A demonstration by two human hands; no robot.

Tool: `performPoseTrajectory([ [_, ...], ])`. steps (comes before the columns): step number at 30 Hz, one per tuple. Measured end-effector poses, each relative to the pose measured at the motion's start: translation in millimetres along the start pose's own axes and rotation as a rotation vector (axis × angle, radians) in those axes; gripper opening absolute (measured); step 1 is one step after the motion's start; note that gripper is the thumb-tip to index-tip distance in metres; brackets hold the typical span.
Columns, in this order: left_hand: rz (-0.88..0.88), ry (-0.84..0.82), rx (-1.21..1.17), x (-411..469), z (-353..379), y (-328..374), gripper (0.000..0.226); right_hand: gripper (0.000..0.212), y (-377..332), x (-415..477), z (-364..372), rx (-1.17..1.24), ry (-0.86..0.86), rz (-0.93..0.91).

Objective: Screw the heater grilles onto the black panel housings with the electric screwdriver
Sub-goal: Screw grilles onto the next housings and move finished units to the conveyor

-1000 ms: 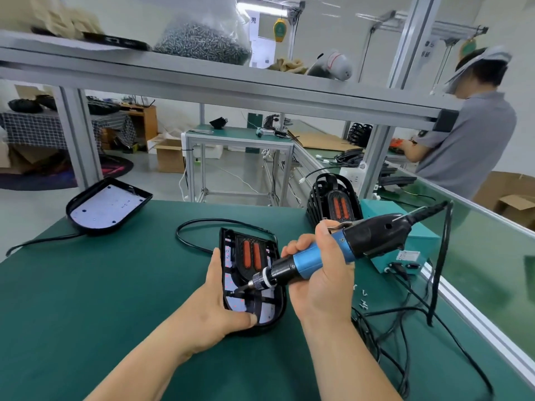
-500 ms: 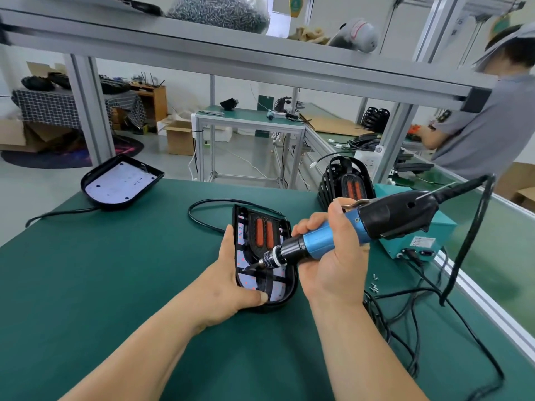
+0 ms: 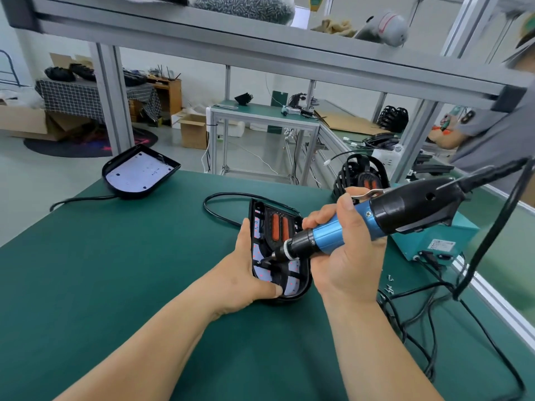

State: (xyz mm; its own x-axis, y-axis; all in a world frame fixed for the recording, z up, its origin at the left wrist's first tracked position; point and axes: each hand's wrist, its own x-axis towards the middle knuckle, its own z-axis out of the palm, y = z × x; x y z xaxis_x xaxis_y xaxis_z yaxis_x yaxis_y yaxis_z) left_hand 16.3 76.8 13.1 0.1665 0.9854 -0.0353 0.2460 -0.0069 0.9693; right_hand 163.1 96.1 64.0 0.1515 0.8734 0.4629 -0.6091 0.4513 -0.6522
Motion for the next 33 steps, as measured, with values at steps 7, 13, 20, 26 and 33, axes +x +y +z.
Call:
performPoseTrajectory([
  [7,-0.037,0.008,0.009,2.3,-0.6,-3.3,0.136,0.022,0.6,-5.1,3.9,-0.061,-0.043,-0.061],
  [13,-0.021,-0.006,-0.067,4.2,1.2,-2.9,0.135,0.018,4.5,-5.1,13.6,-0.109,-0.105,-0.099],
  [20,-0.049,-0.004,-0.066,6.0,-0.5,-6.9,0.136,0.022,6.2,-1.6,12.6,-0.115,-0.106,-0.086],
  [26,-0.060,0.016,-0.047,6.8,-1.5,-7.5,0.136,0.023,7.3,-1.1,12.6,-0.116,-0.091,-0.088],
  [33,-0.054,0.003,-0.061,4.3,-0.7,-4.3,0.138,0.019,5.3,1.0,10.6,-0.051,-0.066,-0.040],
])
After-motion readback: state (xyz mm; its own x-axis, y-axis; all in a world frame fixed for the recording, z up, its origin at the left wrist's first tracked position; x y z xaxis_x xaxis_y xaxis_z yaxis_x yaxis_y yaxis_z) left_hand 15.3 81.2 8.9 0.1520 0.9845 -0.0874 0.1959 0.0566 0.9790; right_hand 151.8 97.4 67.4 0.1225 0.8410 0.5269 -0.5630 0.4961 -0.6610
